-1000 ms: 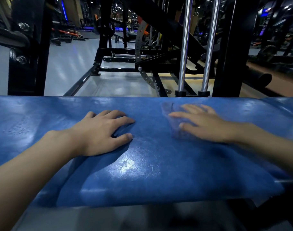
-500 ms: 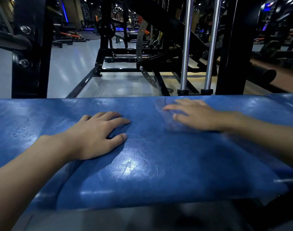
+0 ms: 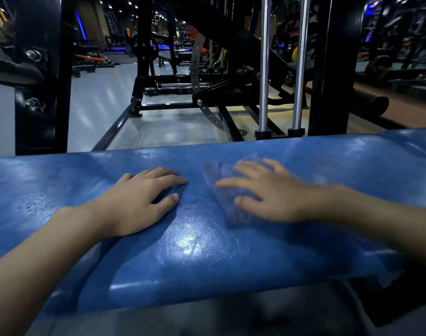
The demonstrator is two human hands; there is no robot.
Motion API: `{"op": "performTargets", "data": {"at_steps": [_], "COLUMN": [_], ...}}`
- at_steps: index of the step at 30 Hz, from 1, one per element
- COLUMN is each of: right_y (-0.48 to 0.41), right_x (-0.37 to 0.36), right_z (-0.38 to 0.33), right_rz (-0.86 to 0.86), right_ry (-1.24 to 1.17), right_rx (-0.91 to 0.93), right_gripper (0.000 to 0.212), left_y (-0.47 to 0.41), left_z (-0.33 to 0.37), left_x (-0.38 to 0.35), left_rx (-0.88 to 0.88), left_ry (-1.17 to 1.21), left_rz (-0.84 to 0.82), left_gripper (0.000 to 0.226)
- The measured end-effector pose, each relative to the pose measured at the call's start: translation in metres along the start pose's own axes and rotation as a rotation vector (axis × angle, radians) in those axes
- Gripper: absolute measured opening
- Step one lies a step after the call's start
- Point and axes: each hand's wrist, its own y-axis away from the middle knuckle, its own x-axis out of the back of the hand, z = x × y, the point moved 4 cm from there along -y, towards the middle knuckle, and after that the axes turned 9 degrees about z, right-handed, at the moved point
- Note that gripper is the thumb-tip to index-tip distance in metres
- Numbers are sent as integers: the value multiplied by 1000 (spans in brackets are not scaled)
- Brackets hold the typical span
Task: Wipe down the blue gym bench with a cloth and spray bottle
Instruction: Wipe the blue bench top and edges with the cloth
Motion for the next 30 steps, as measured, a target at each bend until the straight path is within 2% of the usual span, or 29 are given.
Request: {"op": "performTargets", "data": {"at_steps": [3, 6, 9, 11, 13, 15, 17, 18, 22, 26, 28, 30], "right_y": [36, 49, 47, 49, 57, 72, 85, 88, 95, 95, 94, 95], "right_x": [10, 13, 24, 34, 39, 32, 19, 12, 4, -2, -4, -4], "right_z": [-53, -71, -56, -27, 13, 49, 68, 69, 57, 52, 54, 55], "right_rz": [-42, -69, -44, 101, 236, 263, 210, 177, 138, 108, 101, 106], "right_ry": [-42, -61, -252, -308, -243, -134, -75, -86, -123, -84, -67, -35], "right_rx": [166, 237, 137, 13, -167, -328, -380, -369, -367, -333, -319, -307], "right_gripper": [64, 56, 58, 62, 58, 51, 57, 63, 68, 83, 99, 105], "left_y": [3, 7, 11, 16, 23, 28, 28, 26, -9, -66, -96, -119], "left_z": [-7, -11, 4, 38, 92, 142, 166, 166, 133, 88, 57, 31], "left_x": [1, 1, 16, 33, 41, 23, -9, -19, -29, -32, -33, -32], "left_rx": [16, 59, 100, 75, -54, -121, -119, -114, -64, 25, 93, 181], "left_ry": [112, 165, 134, 99, 71, 28, -67, -116, -108, -93, -88, -87], "left_rz": [51, 60, 170, 289, 338, 190, 4, -28, -80, -142, -140, -121], "left_gripper": [74, 63, 52, 51, 55, 67, 77, 79, 74, 65, 69, 75]}}
